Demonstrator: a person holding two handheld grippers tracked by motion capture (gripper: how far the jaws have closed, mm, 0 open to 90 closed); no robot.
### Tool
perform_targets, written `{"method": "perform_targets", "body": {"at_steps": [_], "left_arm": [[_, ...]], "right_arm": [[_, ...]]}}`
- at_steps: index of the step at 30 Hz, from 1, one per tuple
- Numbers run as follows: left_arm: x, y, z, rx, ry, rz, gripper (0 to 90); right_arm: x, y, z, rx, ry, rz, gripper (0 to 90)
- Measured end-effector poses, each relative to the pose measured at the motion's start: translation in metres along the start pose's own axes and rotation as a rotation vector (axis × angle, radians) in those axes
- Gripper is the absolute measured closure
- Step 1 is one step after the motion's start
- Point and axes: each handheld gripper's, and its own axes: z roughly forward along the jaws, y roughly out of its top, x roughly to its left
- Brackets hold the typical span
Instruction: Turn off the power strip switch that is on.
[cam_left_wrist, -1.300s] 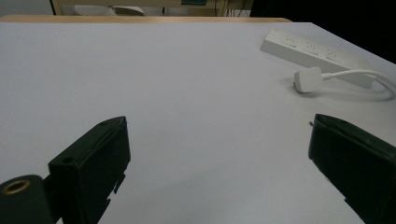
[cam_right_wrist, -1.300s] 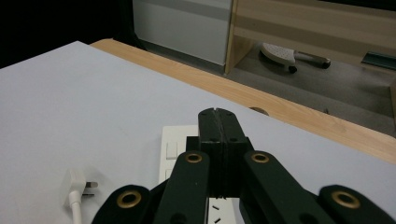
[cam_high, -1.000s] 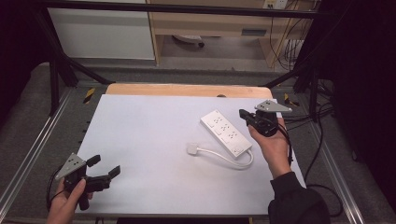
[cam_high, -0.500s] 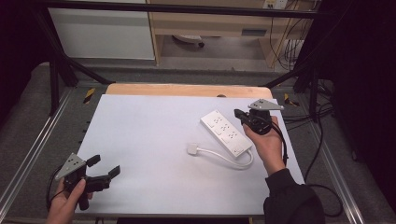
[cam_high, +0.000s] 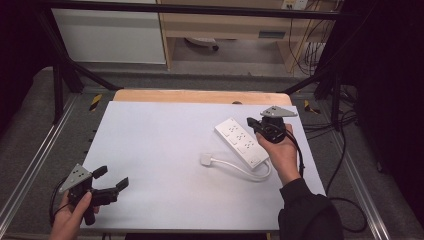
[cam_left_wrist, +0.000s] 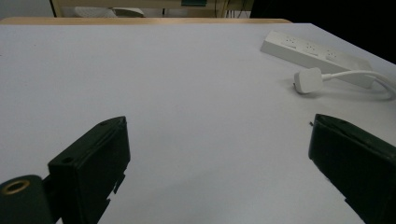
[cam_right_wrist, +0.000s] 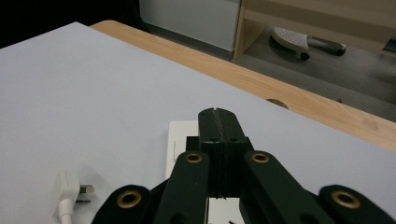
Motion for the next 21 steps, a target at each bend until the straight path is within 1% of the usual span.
{"method": "perform_targets", "body": {"at_steps": [5, 11, 21], "left_arm": [[0.0, 0.0, 0.0, -0.001, 0.001, 0.0, 5.3], [0.0, 0.0, 0.0, -0.002, 0.0, 0.001, 5.3], [0.0, 0.0, 0.0, -0.003, 0.001, 0.003, 5.3]], "right_arm": [[0.002, -0.001, 0.006, 0.012, 0.003, 0.003, 90.0], [0.004, -0.004, 0.014, 0.029, 0.007, -0.007, 90.0], [0.006, -0.01, 0.021, 0.05, 0.008, -0.005, 90.0]]}}
